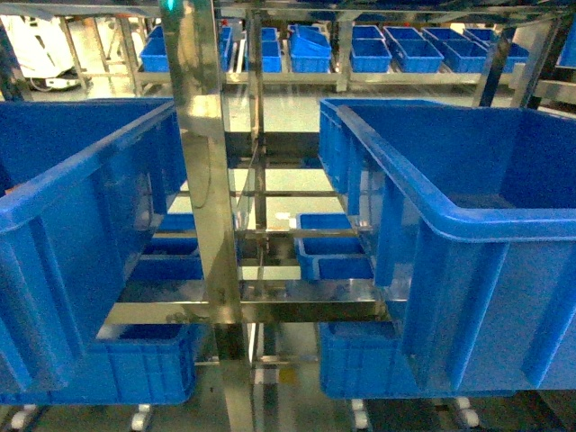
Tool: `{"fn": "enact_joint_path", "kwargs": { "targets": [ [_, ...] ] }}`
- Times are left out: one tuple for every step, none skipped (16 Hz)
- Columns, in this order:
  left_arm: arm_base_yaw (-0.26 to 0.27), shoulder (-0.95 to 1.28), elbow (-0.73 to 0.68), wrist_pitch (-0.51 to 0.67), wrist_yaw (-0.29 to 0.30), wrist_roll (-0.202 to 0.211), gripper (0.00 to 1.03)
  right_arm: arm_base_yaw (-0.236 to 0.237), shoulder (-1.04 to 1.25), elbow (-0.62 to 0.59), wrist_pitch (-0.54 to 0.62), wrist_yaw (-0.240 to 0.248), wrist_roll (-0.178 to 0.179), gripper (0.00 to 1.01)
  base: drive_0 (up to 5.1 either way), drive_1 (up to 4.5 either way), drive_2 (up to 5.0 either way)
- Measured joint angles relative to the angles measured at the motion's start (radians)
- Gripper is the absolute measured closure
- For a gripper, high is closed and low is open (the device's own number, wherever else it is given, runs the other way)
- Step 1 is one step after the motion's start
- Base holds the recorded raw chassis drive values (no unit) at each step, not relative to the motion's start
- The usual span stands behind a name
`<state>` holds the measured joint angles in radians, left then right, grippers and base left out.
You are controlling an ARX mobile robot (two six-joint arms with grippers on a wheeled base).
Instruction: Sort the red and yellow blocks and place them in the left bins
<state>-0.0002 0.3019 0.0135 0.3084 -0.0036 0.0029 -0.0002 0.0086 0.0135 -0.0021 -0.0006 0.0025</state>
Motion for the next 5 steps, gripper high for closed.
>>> {"fn": "enact_joint_path", "kwargs": {
  "targets": [
    [0.0,-0.019,0.001,-0.032,0.003,0.0,1.01,0.0,-0.002,0.003,0.007,0.0,0.0,0.99,0.0,0.0,0.0],
    [0.0,-0.049,0.001,-0.054,0.002,0.0,1.01,0.0,-0.003,0.0,-0.007,0.0,0.0,0.99,0.0,0.0,0.0],
    [0.0,-0.069,0.001,-0.071,0.003,0.0,1.01,0.0,-0.004,0.0,0.003,0.0,0.0,0.99,0.0,0.0,0.0],
    [0.0,-0.085,0.001,-0.095,0.002,0.0,1.01,0.0,-0.004,0.0,-0.002,0.0,0.0,0.99,0.0,0.0,0.0],
    [0.0,-0.105,0.001,-0.109,0.003,0.0,1.01,0.0,-0.004,0.0,-0.002,0.0,0.0,0.99,0.0,0.0,0.0]
  ]
}}
